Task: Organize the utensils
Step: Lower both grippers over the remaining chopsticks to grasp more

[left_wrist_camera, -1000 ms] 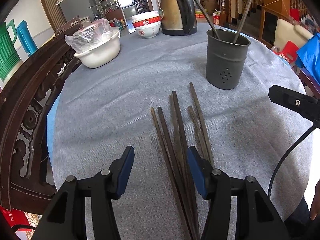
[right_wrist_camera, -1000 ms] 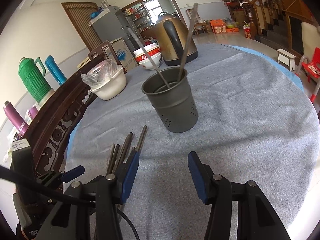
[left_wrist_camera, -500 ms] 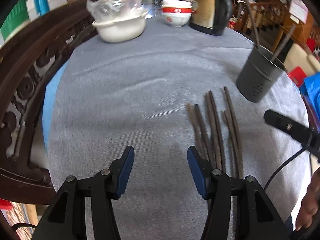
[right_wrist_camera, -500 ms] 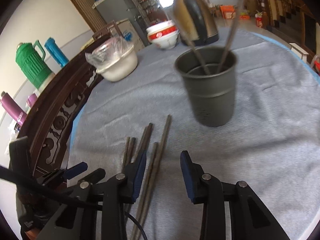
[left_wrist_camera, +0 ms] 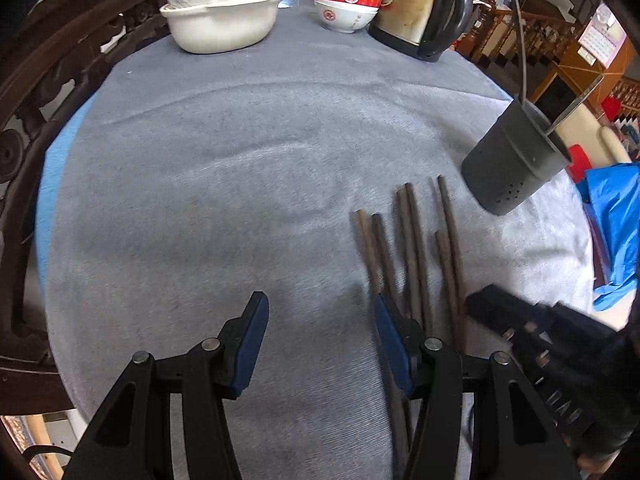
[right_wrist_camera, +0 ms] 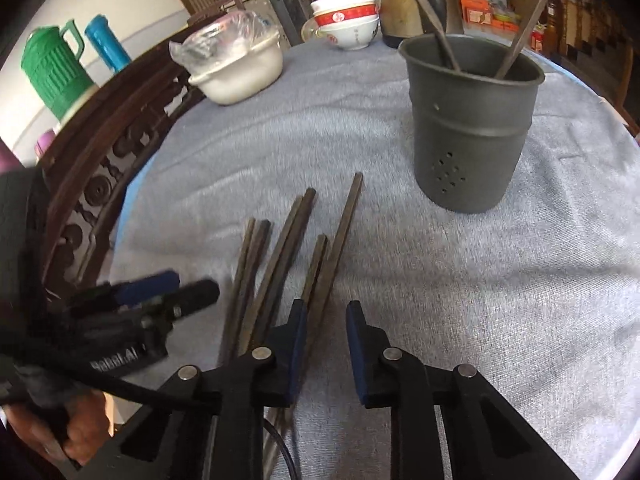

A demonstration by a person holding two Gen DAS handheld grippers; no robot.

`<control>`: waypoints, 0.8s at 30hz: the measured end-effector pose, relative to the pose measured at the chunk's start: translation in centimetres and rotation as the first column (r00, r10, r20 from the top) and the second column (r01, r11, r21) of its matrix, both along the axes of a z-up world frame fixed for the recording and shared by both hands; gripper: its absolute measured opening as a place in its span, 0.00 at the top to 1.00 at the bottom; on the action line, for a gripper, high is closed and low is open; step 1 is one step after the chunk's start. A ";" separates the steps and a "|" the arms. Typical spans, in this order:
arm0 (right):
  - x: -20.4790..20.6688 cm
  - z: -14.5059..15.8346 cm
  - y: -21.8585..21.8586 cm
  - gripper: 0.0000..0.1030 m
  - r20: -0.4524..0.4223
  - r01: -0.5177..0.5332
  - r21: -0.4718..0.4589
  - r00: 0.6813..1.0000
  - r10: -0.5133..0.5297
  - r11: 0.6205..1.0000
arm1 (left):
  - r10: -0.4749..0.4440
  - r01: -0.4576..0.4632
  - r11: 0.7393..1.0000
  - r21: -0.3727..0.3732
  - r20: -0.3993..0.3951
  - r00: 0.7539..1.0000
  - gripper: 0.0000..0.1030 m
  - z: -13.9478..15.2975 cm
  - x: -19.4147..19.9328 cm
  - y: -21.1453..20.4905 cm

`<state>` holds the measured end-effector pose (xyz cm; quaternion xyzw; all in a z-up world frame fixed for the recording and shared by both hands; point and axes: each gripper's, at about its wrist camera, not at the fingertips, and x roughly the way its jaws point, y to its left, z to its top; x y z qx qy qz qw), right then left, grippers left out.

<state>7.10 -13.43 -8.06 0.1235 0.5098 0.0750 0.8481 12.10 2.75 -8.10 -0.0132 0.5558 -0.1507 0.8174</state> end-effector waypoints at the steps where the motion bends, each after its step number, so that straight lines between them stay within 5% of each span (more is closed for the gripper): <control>1: 0.0 -0.2 0.0 0.78 -0.008 -0.003 -0.005 1.000 0.003 1.000 | -0.008 0.008 1.000 -0.012 -0.004 1.000 0.46 0.0 0.2 -0.2; 6: -0.1 -0.4 -0.3 0.78 -0.022 -0.002 0.034 1.000 0.003 0.999 | -0.012 0.012 1.000 -0.009 -0.025 1.000 0.46 -0.7 1.3 -1.0; 19: -1.1 -0.6 0.0 0.78 -0.048 -0.053 -0.130 0.998 0.047 0.990 | 0.007 -0.008 0.999 -0.046 -0.027 1.000 0.46 -0.4 1.6 -0.7; 24: -1.6 -0.6 -2.0 0.80 -0.058 -0.021 -0.021 0.998 0.020 1.000 | -0.001 0.000 0.999 -0.049 -0.024 1.000 0.46 -0.6 1.7 -0.8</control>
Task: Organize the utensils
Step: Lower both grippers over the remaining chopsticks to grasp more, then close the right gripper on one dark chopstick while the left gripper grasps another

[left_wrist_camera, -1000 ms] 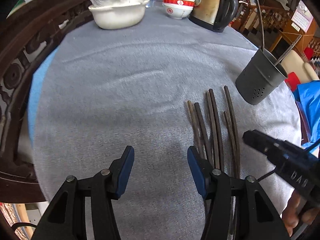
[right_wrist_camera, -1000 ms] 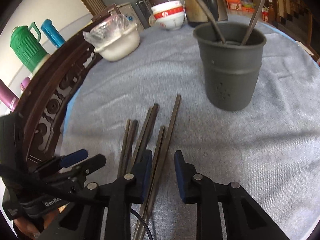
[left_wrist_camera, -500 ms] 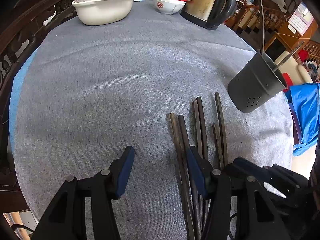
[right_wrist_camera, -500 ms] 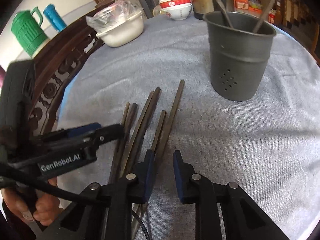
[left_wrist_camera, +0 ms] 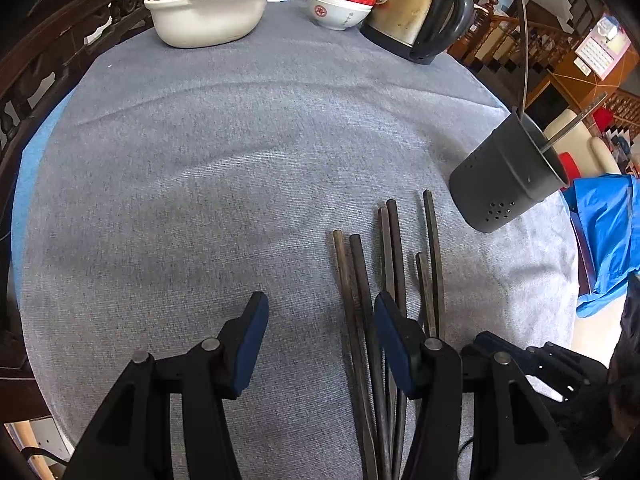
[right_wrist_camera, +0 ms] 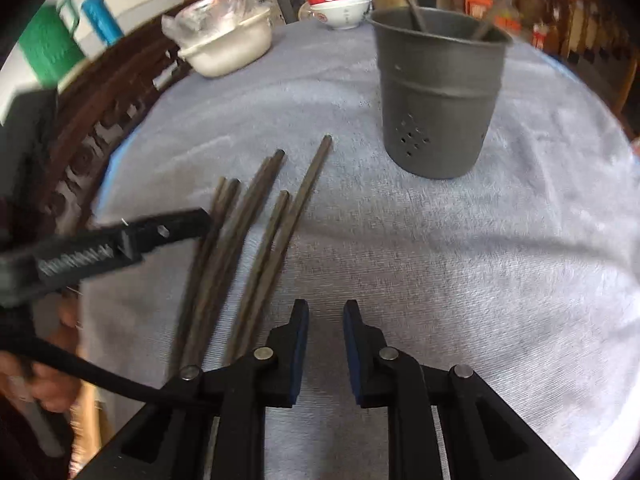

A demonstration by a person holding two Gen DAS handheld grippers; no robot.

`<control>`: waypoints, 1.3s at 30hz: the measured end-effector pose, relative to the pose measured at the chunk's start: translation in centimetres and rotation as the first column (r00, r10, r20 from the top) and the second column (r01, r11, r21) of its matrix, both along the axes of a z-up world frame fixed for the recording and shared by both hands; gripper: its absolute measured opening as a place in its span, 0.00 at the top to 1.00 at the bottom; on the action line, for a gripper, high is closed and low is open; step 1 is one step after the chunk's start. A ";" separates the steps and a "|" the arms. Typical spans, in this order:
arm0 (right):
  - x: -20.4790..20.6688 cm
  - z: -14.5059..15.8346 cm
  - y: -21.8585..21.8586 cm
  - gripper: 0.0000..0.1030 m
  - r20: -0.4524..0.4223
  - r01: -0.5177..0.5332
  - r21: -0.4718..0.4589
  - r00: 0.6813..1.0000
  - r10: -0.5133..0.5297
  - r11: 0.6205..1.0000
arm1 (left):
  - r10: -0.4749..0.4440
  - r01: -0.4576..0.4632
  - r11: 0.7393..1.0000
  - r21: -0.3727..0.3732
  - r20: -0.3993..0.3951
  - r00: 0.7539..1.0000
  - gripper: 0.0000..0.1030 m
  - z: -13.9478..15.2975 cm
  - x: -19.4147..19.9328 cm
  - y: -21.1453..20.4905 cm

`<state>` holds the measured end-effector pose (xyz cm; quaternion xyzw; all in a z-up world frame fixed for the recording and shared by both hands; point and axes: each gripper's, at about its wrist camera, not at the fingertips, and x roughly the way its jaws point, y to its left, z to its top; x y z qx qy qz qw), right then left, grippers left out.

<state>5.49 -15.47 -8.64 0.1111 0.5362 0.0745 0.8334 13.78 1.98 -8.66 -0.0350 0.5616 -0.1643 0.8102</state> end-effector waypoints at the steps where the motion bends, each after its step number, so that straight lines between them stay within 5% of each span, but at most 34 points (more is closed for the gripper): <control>1: 0.1 0.2 -0.3 0.80 0.010 0.009 0.029 1.000 -0.010 1.000 | -0.002 0.002 1.000 0.003 0.006 1.000 0.46 0.1 -0.1 -0.1; 8: 2.9 1.1 -1.1 0.76 0.050 0.071 0.115 0.996 -0.078 0.991 | -0.008 0.008 1.000 -0.001 0.017 1.000 0.46 0.2 0.7 -0.1; 10: 4.0 1.3 -1.1 0.76 0.053 0.081 0.121 0.995 -0.088 0.989 | -0.003 0.003 1.000 -0.001 0.016 1.000 0.54 0.2 1.0 0.3; 16: 7.8 1.1 0.6 0.76 0.041 0.099 -0.002 0.994 -0.099 0.995 | 0.000 0.000 1.000 -0.020 0.002 1.000 0.71 -0.2 1.8 1.4; 20: 10.4 -0.7 1.5 0.79 -0.049 0.121 -0.095 0.991 -0.126 0.988 | -0.002 0.002 0.999 -0.040 -0.012 1.000 0.71 -0.3 1.8 1.8; 22: 10.8 -0.7 1.9 0.90 -0.029 0.120 -0.130 0.992 -0.124 0.984 | 0.001 -0.002 0.999 -0.053 -0.019 1.000 0.71 0.0 1.9 2.2; 29: 9.8 -0.7 1.5 0.91 0.009 0.122 -0.085 0.993 -0.122 0.989 | -0.048 0.049 0.997 -0.060 0.018 0.999 0.71 1.2 1.2 1.9; 39: 6.2 1.4 -0.3 0.91 0.052 0.111 -0.016 0.993 -0.110 0.994 | -0.078 0.076 0.995 -0.065 -0.029 0.997 0.71 -0.4 1.9 0.5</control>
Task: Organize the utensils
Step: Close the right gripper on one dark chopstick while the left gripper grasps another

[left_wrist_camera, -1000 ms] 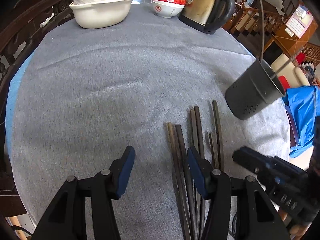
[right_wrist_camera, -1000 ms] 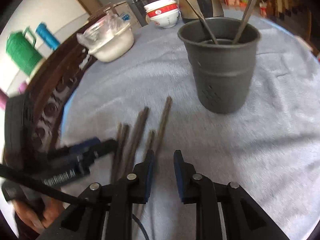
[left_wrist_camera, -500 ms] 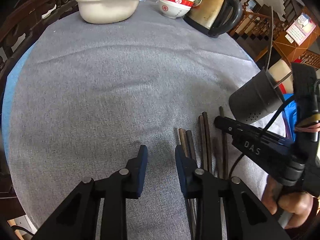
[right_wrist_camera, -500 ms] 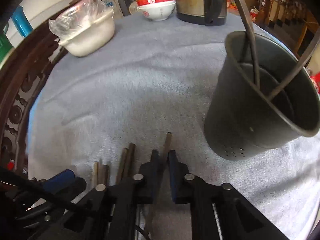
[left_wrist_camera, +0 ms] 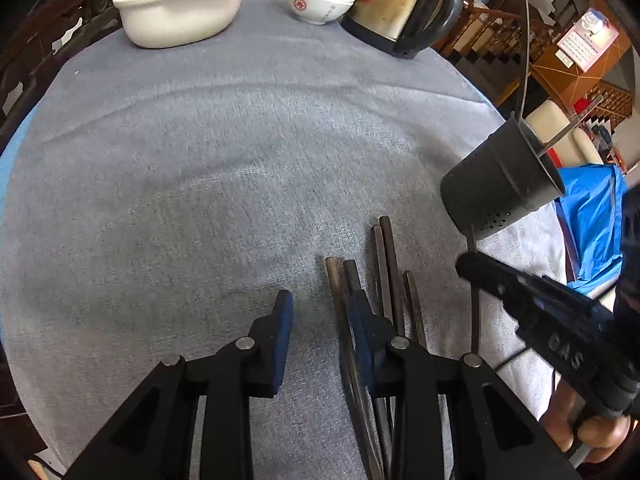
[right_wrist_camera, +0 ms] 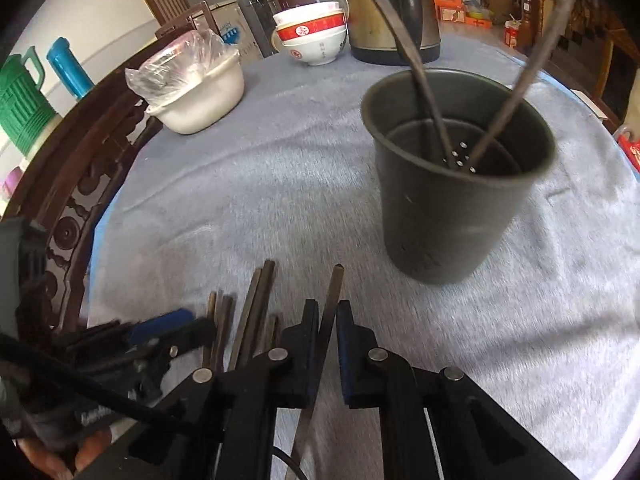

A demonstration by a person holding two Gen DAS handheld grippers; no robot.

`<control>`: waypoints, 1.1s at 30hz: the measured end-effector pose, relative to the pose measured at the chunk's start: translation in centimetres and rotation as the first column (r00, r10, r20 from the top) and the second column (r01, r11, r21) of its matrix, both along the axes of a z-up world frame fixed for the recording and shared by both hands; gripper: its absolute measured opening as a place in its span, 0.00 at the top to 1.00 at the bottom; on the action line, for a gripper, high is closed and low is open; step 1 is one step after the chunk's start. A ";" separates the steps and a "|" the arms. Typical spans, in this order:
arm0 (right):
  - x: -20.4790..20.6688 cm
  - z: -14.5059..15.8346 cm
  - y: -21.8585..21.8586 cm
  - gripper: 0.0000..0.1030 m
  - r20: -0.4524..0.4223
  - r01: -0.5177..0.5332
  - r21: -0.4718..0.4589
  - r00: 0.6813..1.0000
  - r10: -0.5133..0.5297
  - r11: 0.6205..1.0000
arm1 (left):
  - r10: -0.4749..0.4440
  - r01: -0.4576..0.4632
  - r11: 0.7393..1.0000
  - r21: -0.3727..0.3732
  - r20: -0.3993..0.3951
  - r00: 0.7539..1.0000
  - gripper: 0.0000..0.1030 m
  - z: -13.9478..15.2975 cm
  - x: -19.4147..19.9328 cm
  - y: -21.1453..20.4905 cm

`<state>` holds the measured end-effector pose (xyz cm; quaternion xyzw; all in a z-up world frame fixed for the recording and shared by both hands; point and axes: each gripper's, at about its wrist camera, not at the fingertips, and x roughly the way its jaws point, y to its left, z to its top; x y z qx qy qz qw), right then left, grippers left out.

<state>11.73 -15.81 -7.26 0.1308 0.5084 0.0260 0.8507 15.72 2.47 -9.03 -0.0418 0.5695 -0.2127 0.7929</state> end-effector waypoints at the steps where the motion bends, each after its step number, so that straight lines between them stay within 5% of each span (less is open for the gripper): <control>1: -0.1 -0.1 0.1 0.91 0.001 -0.002 0.007 1.000 0.002 1.000 | 0.002 -0.002 1.000 -0.002 -0.004 1.000 0.71 -0.1 0.2 -0.1; 7: -1.6 0.3 -1.2 0.91 0.026 -0.007 0.096 1.000 0.005 0.995 | 0.023 -0.024 1.000 -0.020 -0.026 0.999 0.85 -0.7 0.8 0.4; 24: -3.4 -2.7 -3.4 0.89 -0.108 0.034 0.159 0.994 -0.016 0.987 | 0.040 -0.040 0.999 0.023 -0.024 0.999 0.92 -0.7 1.0 0.3; 33: -4.2 -0.1 -3.8 0.92 0.009 0.017 0.170 1.000 -0.019 0.985 | 0.117 -0.116 0.993 -0.010 0.044 0.992 0.94 2.5 0.2 1.8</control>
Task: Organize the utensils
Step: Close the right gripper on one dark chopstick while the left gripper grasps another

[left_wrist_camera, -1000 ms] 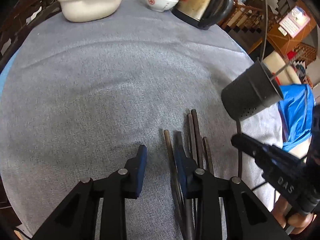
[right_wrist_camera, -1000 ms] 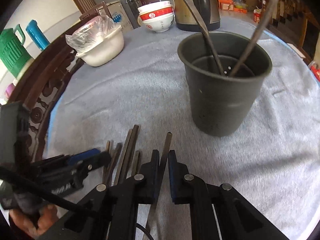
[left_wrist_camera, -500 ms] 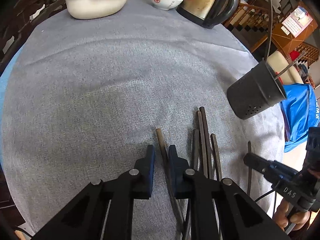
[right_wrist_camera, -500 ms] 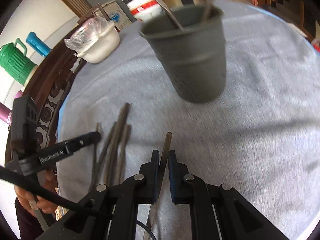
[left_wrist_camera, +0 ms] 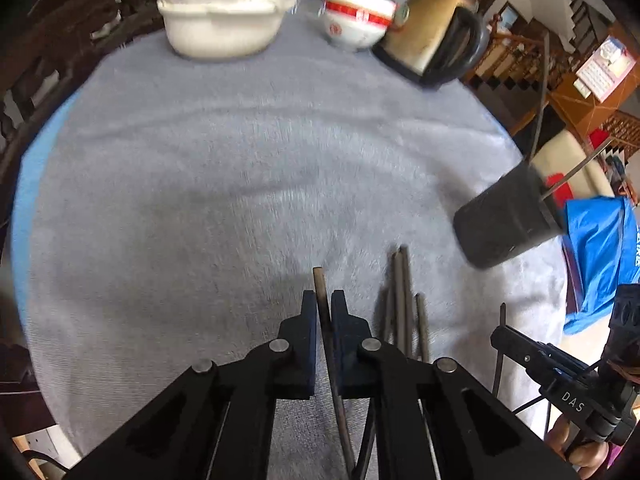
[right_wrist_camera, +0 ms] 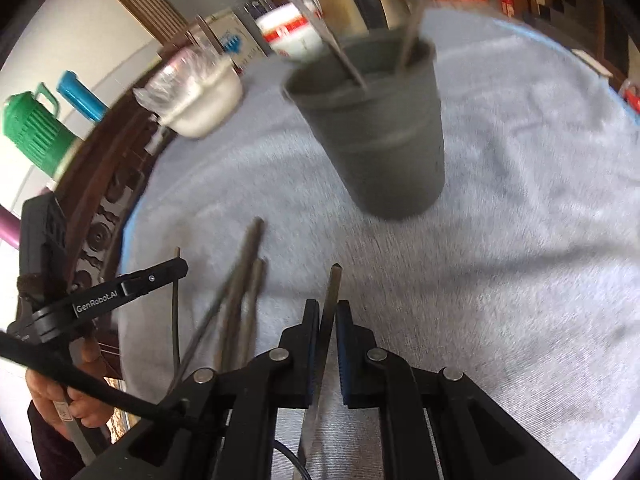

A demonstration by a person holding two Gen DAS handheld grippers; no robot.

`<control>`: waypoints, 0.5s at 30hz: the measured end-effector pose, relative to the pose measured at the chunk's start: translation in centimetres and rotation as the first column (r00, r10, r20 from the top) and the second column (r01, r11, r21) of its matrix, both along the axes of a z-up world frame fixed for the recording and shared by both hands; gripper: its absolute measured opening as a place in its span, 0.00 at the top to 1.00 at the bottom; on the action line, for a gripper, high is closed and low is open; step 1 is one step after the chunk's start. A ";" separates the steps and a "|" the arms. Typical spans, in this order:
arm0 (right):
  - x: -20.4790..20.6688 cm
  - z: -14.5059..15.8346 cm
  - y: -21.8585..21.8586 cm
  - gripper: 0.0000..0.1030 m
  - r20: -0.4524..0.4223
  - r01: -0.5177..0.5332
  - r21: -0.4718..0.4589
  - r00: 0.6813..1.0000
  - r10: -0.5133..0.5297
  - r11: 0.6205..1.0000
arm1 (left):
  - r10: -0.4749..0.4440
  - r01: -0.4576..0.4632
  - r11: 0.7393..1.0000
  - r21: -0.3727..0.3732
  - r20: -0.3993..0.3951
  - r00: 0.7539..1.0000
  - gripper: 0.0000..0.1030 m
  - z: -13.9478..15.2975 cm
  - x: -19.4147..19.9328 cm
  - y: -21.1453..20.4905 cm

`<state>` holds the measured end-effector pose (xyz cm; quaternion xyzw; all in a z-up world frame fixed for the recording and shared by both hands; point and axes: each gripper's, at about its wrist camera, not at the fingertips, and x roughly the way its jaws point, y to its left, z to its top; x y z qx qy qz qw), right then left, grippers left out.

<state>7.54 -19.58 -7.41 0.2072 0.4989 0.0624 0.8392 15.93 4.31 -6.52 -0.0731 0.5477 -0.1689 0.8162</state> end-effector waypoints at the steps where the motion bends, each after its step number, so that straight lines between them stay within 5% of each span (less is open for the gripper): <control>1: -0.1 0.5 0.0 0.92 0.019 0.000 0.003 1.000 0.000 1.000 | 0.004 -0.004 1.000 -0.003 0.023 1.000 0.94 0.8 -0.1 0.1; 11: -2.0 7.1 0.0 0.93 0.275 -0.003 0.015 0.961 -0.001 1.000 | 0.004 0.000 1.000 -0.016 0.248 0.969 0.95 8.8 -2.6 0.1; 15: -1.5 7.2 0.7 0.91 0.203 -0.015 -0.048 0.979 0.025 0.999 | -0.005 0.012 1.000 -0.020 0.306 0.952 0.95 10.9 -3.7 -0.4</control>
